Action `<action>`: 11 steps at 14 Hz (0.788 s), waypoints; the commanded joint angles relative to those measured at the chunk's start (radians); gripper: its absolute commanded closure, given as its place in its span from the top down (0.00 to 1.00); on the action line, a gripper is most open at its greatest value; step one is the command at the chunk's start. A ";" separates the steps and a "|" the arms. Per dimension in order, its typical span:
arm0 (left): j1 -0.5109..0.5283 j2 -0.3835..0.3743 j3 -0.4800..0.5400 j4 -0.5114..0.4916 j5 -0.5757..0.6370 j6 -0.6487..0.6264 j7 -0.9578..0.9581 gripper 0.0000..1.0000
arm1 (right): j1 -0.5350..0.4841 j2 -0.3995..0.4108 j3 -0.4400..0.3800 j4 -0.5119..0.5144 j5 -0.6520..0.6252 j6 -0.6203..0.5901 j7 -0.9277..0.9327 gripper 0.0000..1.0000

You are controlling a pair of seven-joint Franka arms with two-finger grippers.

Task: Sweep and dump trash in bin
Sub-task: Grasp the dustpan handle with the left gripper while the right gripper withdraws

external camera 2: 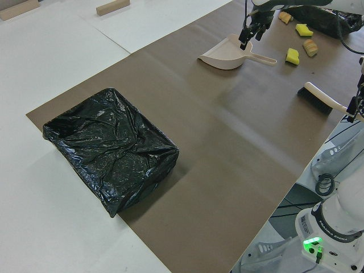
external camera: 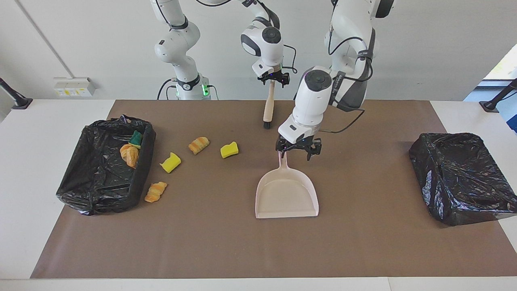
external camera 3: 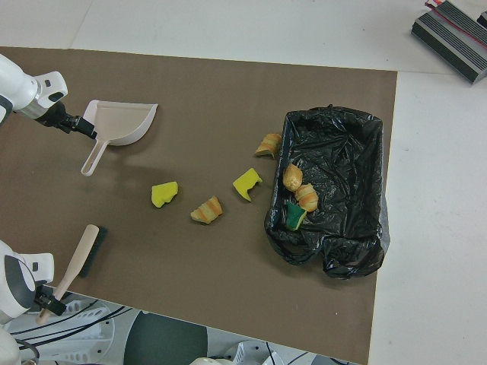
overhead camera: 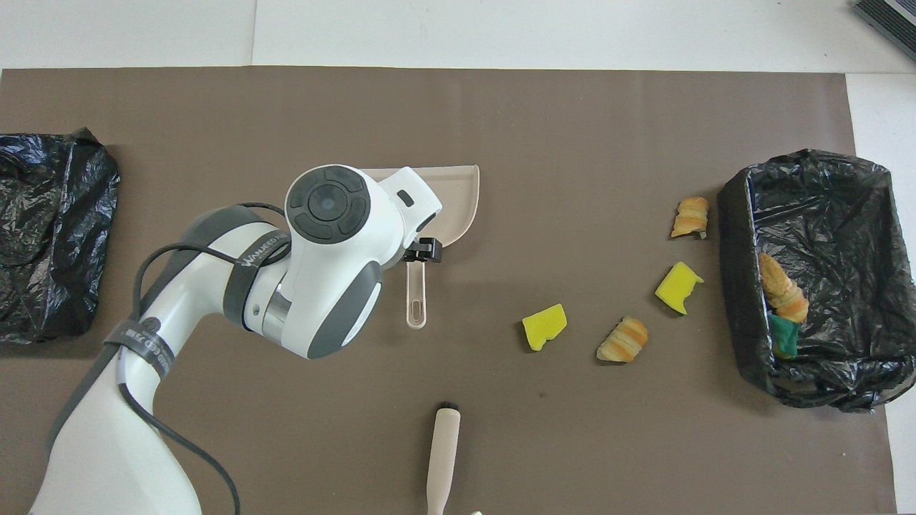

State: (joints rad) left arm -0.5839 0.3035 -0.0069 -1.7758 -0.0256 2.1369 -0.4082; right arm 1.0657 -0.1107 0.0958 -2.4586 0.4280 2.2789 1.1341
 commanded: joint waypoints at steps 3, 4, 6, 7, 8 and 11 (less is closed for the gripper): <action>-0.037 -0.008 0.019 -0.085 -0.004 0.103 -0.043 1.00 | 0.003 -0.044 -0.001 -0.063 0.025 0.057 0.009 0.55; -0.040 0.009 0.019 -0.085 -0.002 0.109 -0.069 1.00 | 0.003 -0.047 -0.001 -0.078 0.025 0.080 0.009 0.28; -0.043 0.016 0.021 -0.082 -0.004 0.135 -0.083 0.92 | 0.003 -0.044 -0.001 -0.086 0.025 0.119 0.010 0.00; -0.043 0.019 0.019 -0.083 -0.004 0.135 -0.083 0.87 | 0.002 -0.035 -0.002 -0.083 0.023 0.126 0.004 0.00; -0.045 0.019 0.019 -0.085 -0.004 0.133 -0.084 0.86 | -0.010 -0.018 -0.004 -0.073 0.021 0.125 -0.017 0.00; -0.045 0.019 0.021 -0.085 -0.002 0.124 -0.084 0.64 | -0.076 -0.038 -0.008 -0.050 0.017 0.102 -0.068 0.00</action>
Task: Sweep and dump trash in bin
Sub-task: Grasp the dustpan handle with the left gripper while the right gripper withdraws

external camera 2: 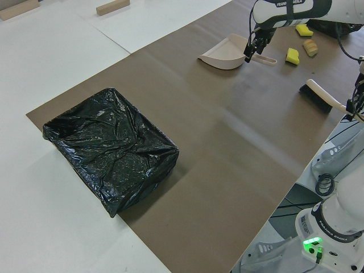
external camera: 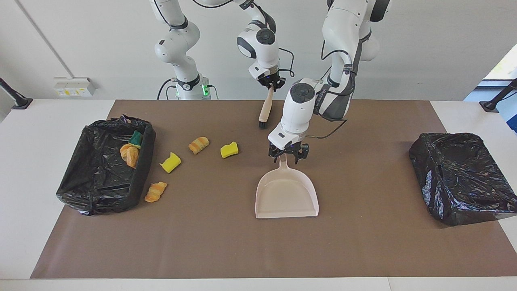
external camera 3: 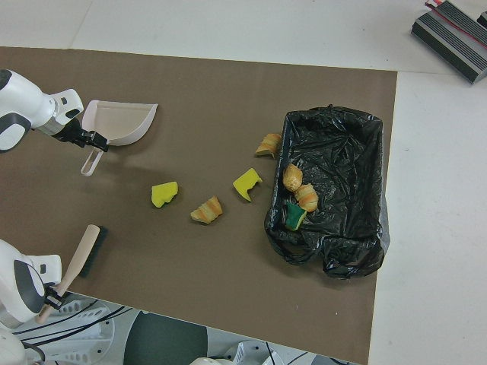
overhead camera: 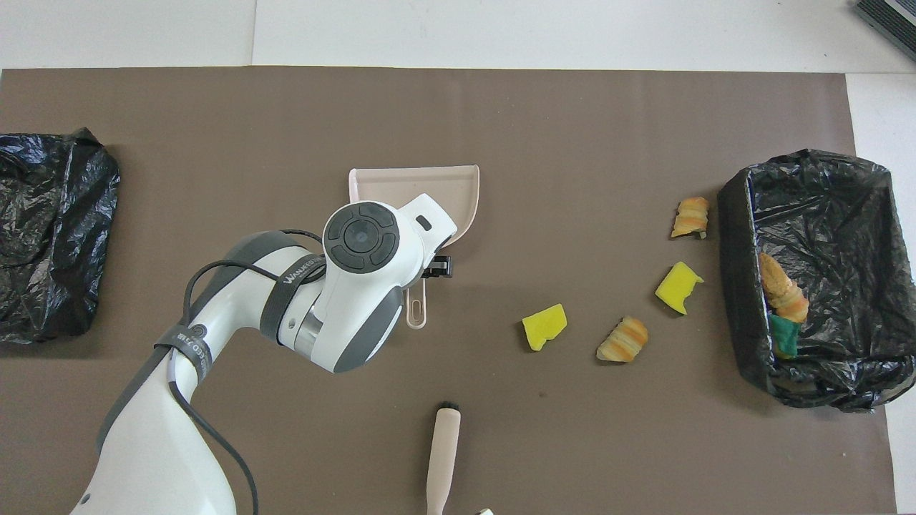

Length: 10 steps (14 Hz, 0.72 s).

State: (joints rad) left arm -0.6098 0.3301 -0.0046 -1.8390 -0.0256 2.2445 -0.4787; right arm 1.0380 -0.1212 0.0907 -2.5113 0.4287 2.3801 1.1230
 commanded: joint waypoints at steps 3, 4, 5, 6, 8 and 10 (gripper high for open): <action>-0.019 -0.008 0.017 -0.023 -0.002 0.008 -0.011 0.39 | -0.139 -0.130 -0.009 0.012 -0.025 -0.131 -0.089 0.00; -0.021 -0.008 0.017 -0.023 -0.002 0.004 -0.011 0.39 | -0.179 -0.171 -0.009 0.012 -0.048 -0.198 -0.113 0.00; -0.025 -0.008 0.018 -0.023 -0.002 0.003 -0.011 0.40 | -0.215 -0.210 -0.009 0.012 -0.071 -0.267 -0.139 0.00; -0.025 -0.010 0.017 -0.025 -0.002 -0.008 -0.008 0.39 | -0.257 -0.242 -0.009 0.012 -0.105 -0.333 -0.170 0.00; -0.024 -0.010 0.018 -0.025 0.001 -0.025 0.000 0.27 | -0.358 -0.279 -0.009 0.032 -0.186 -0.470 -0.263 0.00; -0.005 -0.023 0.023 -0.023 0.010 -0.042 0.050 0.00 | -0.476 -0.259 -0.006 0.090 -0.282 -0.576 -0.418 0.00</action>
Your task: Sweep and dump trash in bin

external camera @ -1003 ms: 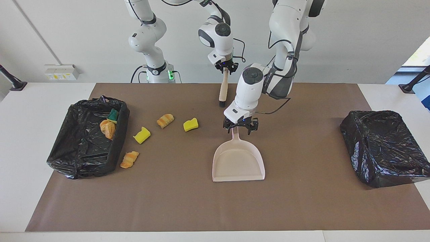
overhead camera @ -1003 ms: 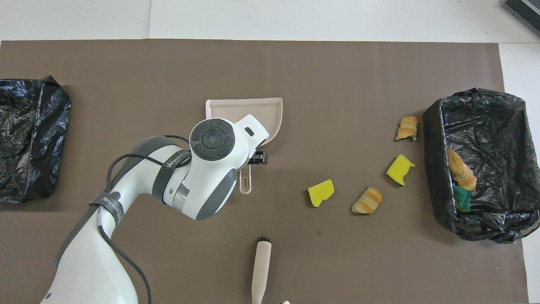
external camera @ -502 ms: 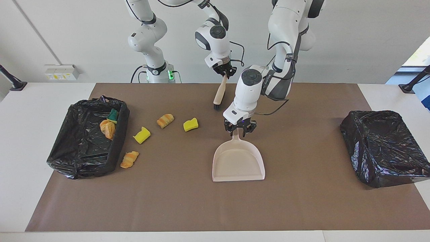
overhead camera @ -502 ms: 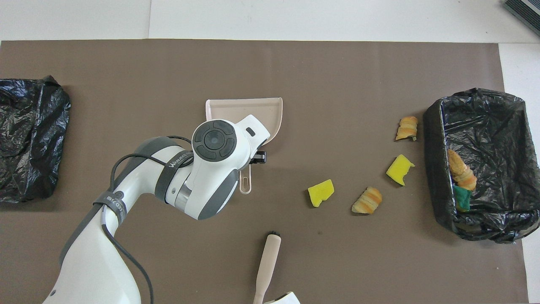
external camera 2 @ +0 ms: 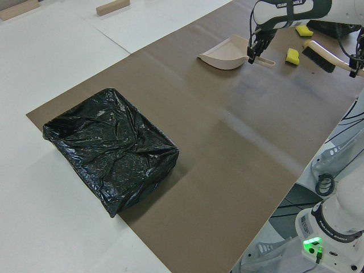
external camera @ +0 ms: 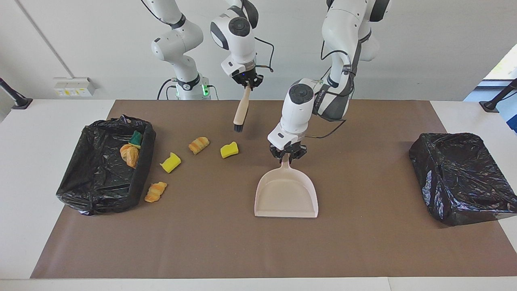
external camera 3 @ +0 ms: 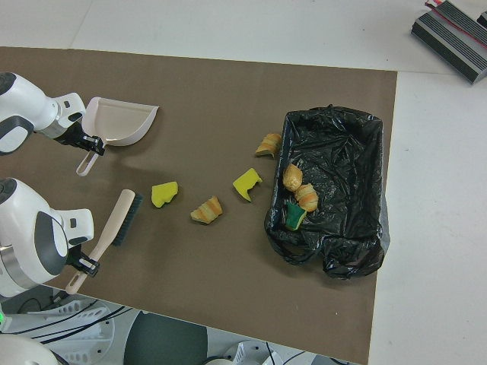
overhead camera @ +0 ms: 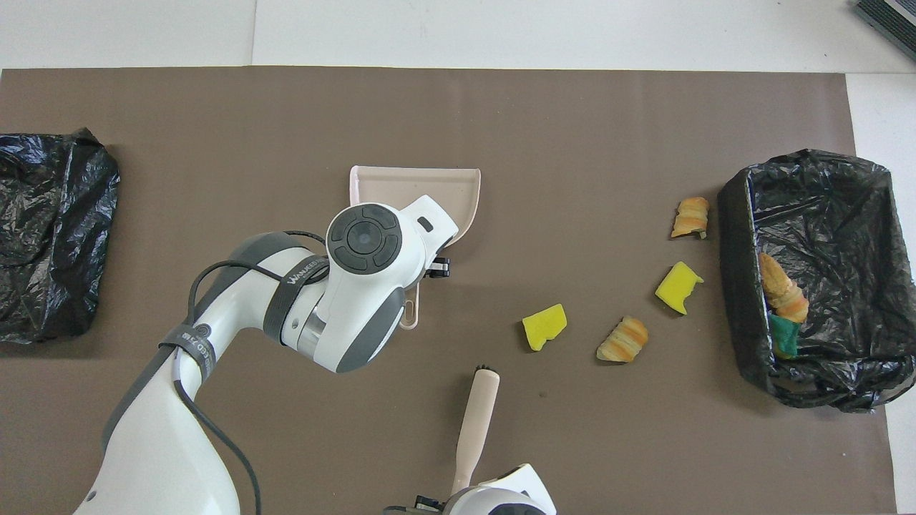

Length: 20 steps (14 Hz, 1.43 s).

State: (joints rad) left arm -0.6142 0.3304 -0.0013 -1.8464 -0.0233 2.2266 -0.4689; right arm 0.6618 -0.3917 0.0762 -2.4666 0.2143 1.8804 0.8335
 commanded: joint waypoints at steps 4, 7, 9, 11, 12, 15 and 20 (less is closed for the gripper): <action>0.088 -0.105 0.027 -0.005 0.020 -0.160 0.446 0.00 | -0.278 0.114 0.010 0.131 -0.271 -0.113 -0.365 0.00; 0.180 -0.157 0.026 -0.007 0.032 -0.287 0.836 0.00 | -0.372 0.200 0.010 0.202 -0.441 -0.185 -0.503 0.00; 0.220 -0.154 0.026 -0.011 0.034 -0.271 1.159 0.00 | -0.404 0.250 0.011 0.213 -0.593 -0.187 -0.525 0.00; 0.223 -0.155 0.026 -0.017 0.063 -0.254 1.314 0.00 | -0.447 0.310 0.005 0.245 -0.667 -0.175 -0.525 0.00; 0.215 -0.159 0.026 -0.026 0.066 -0.258 1.317 0.00 | -0.476 0.332 0.010 0.271 -0.706 -0.173 -0.525 0.00; 0.128 -0.188 0.023 -0.127 0.150 -0.219 1.310 0.00 | -0.542 0.362 0.011 0.290 -0.718 -0.104 -0.518 0.00; 0.057 -0.266 0.021 -0.272 0.160 -0.176 1.309 0.00 | -0.564 0.461 0.013 0.310 -0.708 -0.017 -0.415 0.00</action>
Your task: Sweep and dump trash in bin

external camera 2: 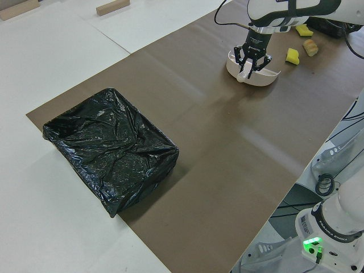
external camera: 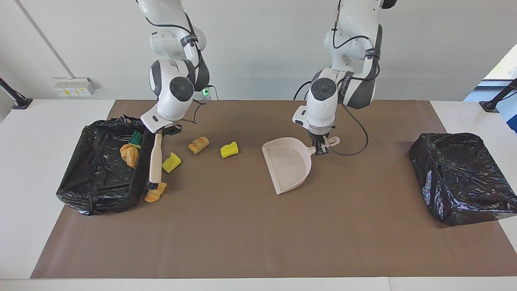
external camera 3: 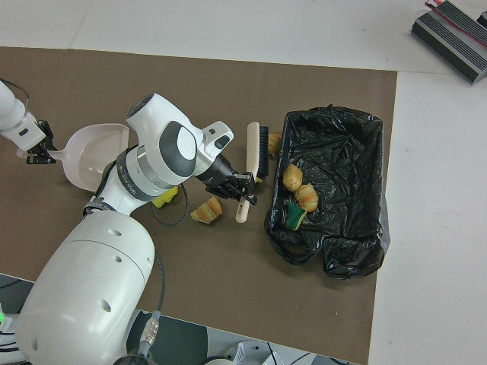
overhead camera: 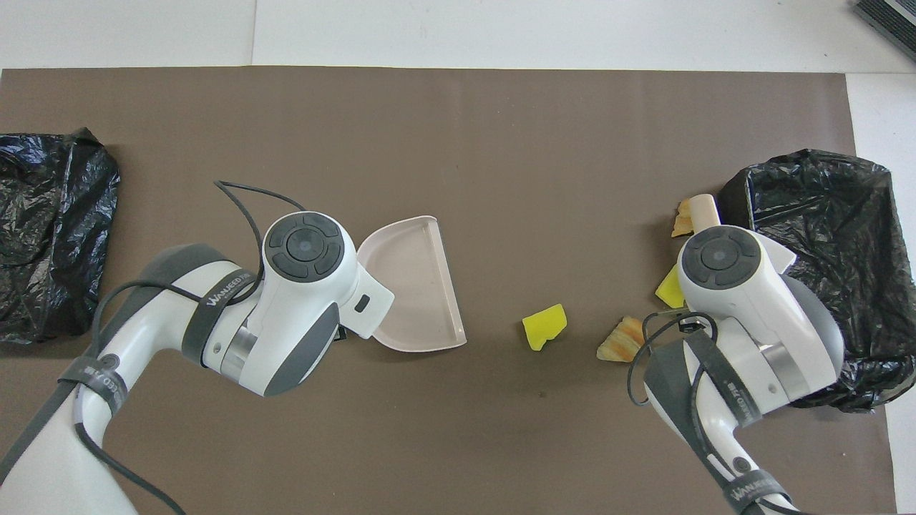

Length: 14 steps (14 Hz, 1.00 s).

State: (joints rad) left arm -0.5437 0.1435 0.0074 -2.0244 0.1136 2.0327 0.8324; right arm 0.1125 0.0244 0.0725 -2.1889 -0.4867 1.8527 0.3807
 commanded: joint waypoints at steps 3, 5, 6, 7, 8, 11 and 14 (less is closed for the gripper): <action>-0.057 -0.107 0.012 -0.129 0.023 0.012 0.007 0.00 | -0.047 0.064 0.015 0.020 -0.012 0.062 0.035 0.00; -0.070 -0.113 0.012 -0.129 0.041 0.003 0.007 0.00 | -0.051 0.072 0.018 0.020 0.023 0.071 -0.053 0.00; -0.084 -0.116 0.012 -0.129 0.043 -0.017 0.007 0.00 | -0.047 0.075 0.018 0.020 0.125 0.077 -0.121 0.00; -0.082 -0.119 0.012 -0.129 0.043 -0.035 0.007 0.00 | -0.039 0.077 0.018 0.023 0.214 0.075 -0.190 0.00; -0.081 -0.122 0.012 -0.132 0.043 -0.043 0.007 0.00 | -0.031 0.084 0.021 0.034 0.290 0.059 -0.221 0.00; -0.073 -0.128 0.012 -0.139 0.043 -0.069 0.001 0.00 | 0.032 0.086 0.033 0.087 0.416 -0.022 -0.230 0.00; -0.076 -0.149 0.011 -0.171 0.043 -0.074 -0.062 0.00 | 0.041 0.065 0.021 0.179 0.421 -0.133 -0.198 0.00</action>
State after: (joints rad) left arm -0.6077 0.0484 0.0102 -2.1314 0.1354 1.9746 0.8140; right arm 0.1737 0.0962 0.1021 -2.0795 -0.0814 1.7968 0.1866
